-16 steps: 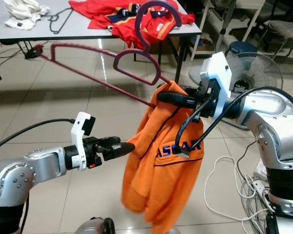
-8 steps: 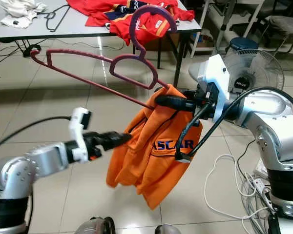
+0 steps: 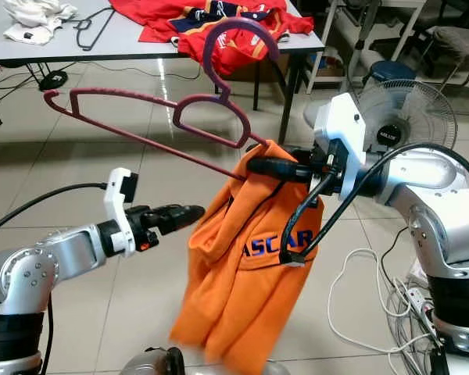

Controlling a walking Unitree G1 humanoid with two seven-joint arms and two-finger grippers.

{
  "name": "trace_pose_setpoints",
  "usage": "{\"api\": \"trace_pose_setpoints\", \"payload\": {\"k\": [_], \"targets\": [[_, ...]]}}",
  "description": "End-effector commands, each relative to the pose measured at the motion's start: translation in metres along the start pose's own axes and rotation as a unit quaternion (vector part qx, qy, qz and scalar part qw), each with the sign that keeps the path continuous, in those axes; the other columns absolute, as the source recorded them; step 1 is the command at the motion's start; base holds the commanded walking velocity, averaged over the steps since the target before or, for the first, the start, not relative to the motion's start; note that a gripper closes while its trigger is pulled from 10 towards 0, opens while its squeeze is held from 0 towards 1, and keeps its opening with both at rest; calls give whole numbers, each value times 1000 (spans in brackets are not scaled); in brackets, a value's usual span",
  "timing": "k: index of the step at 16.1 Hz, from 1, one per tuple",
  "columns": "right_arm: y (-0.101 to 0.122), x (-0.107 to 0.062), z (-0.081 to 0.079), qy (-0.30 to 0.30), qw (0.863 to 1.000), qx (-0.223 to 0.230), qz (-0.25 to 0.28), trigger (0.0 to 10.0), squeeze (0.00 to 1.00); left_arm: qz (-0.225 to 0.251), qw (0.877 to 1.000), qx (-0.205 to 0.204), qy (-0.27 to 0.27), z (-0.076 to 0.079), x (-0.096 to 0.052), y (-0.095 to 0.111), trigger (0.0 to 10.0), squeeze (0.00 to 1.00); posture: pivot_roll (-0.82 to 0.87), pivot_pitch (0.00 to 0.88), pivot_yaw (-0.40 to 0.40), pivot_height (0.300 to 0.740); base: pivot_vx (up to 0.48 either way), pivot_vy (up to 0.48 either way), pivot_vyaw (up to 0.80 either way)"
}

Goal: Hang hanger

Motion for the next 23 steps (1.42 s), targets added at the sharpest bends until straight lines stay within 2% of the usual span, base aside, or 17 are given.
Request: {"api": "trace_pose_setpoints", "payload": {"k": [1, 4, 9, 10, 12, 13, 15, 16, 19, 20, 22, 23], "targets": [[9, 0, 0, 2, 1000, -29, 7, 10000, 0, -18, 1000, 4, -8, 4, 3, -8, 10000, 1000, -86, 78, 21, 740, 0, 0, 0], [9, 0, 1, 1, 999, -34, 3, 10000, 0, -30, 999, -4, -20, 6, 4, -12, 10000, 1000, -89, 82, 25, 740, 0, 0, 0], [7, -1, 2, 1, 999, -41, -6, 10000, 0, -47, 998, -3, -46, 10, -3, -15, 10000, 1000, -84, 84, 22, 740, 0, 0, 0], [6, -1, 2, 0, 999, -44, -7, 10000, 0, -74, 996, 40, -16, 5, -2, -22, 10000, 1000, -84, 85, 23, 740, 0, 0, 0], [6, -1, 2, 0, 999, -44, -7, 10000, 0, -84, 995, 63, 1, 2, -1, -25, 10000, 1000, -84, 85, 23, 740, 0, 0, 0], [7, -1, 2, 0, 999, -45, -5, 10000, 0, -51, 995, 59, 56, -12, 10, -22, 10000, 1000, -82, 84, 24, 740, 0, 0, 0], [8, 0, 2, 1, 999, -46, -4, 10000, 0, -25, 994, 52, 90, -21, 17, -19, 10000, 804, -87, 86, 28, 740, 0, 0, 0], [8, 0, 1, 2, 999, -46, -6, 10000, 0, -4, 995, 47, 92, -23, 17, -13, 10000, 478, -91, 87, 29, 740, 0, 0, 0], [6, -2, -1, 4, 999, -46, -12, 10000, 0, 12, 997, 39, 72, -22, 10, -4, 10000, 376, -92, 89, 29, 740, 0, 0, 0], [6, -2, -1, 4, 999, -45, -13, 10000, 0, 15, 997, 32, 65, -22, 10, -4, 10000, 208, -91, 90, 28, 740, 0, 0, 0], [5, -2, -1, 4, 999, -45, -13, 10000, 0, 7, 999, 25, 35, -15, 10, -8, 10000, 0, -88, 91, 26, 740, 0, 0, 0], [5, -2, -1, 5, 999, -45, -13, 10000, 0, -10, 999, 31, 10, -7, 10, -13, 10000, 0, -88, 91, 26, 740, 0, 0, 0]]}}
Point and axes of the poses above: a point about 5 cm out from each wrist's last joint towards the gripper, its own x axis pointing out of the wrist towards the gripper, its own y axis along the axis of the wrist's last joint, z = x × y, the point moved 1 cm from there along x, pointing out of the wrist towards the gripper, and after that the axes turned 11 degrees about -x, right-handed, at the moved point
